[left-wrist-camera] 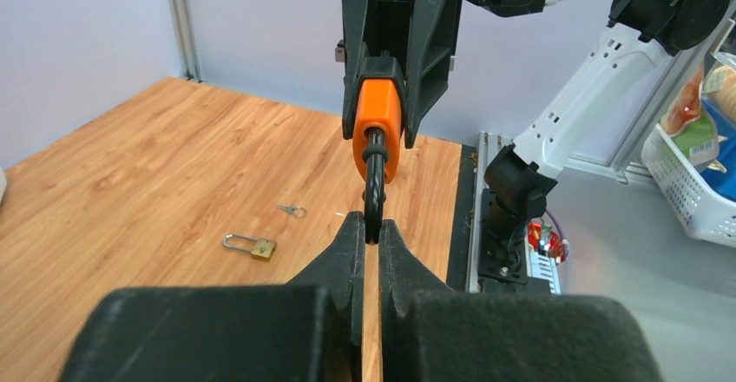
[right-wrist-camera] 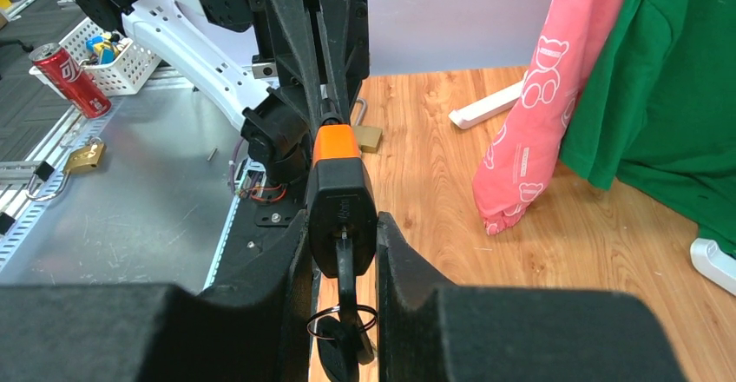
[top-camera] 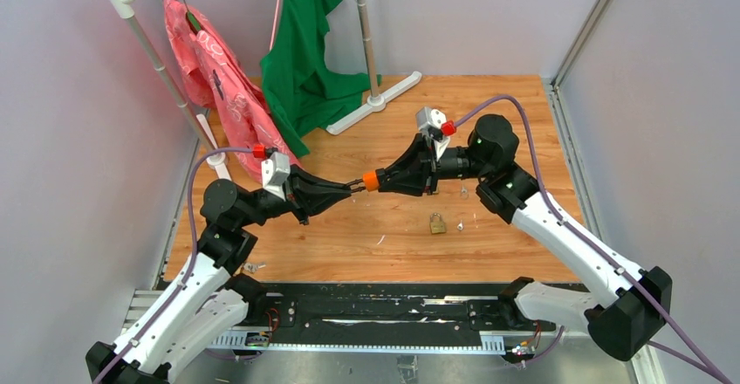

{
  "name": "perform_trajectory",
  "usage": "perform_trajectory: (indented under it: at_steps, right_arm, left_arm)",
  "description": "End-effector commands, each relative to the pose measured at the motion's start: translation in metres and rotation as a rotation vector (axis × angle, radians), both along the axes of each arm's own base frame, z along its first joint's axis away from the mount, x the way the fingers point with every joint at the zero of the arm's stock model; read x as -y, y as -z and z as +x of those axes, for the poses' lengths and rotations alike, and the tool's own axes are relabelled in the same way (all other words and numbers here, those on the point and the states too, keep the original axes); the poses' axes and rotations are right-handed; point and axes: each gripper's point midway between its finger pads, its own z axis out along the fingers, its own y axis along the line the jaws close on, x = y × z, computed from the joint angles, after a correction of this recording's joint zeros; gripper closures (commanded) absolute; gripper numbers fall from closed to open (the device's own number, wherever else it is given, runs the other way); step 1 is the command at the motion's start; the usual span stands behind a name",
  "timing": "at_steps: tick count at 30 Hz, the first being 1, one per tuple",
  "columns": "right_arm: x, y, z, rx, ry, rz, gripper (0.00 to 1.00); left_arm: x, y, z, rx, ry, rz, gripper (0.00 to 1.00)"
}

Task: Lock with the key
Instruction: Lock the lock.

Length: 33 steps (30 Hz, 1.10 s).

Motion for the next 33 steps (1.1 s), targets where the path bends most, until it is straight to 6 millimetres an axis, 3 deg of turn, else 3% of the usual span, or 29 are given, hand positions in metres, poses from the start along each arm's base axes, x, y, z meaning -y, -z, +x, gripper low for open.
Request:
perform_trajectory:
  at_steps: [1, 8, 14, 19, 33]
  right_arm:
    - [-0.008, -0.016, 0.013, 0.069, 0.032, 0.060, 1.00]
    - [-0.017, -0.014, 0.011, 0.077, 0.006, 0.066, 1.00]
    - [-0.006, -0.010, 0.036, 0.175, 0.184, 0.020, 1.00]
    - [-0.004, -0.013, 0.041, 0.196, 0.222, 0.034, 1.00]
    - [-0.030, -0.016, 0.014, 0.142, 0.042, 0.086, 1.00]
  left_arm:
    - [0.006, -0.009, -0.015, 0.047, 0.079, -0.024, 1.00]
    - [0.011, -0.009, -0.020, 0.052, 0.111, -0.027, 1.00]
    - [0.011, -0.008, -0.022, 0.048, 0.128, -0.023, 1.00]
    - [0.011, -0.007, -0.023, 0.035, 0.129, -0.024, 1.00]
    - [0.013, -0.007, -0.021, 0.037, 0.124, -0.024, 1.00]
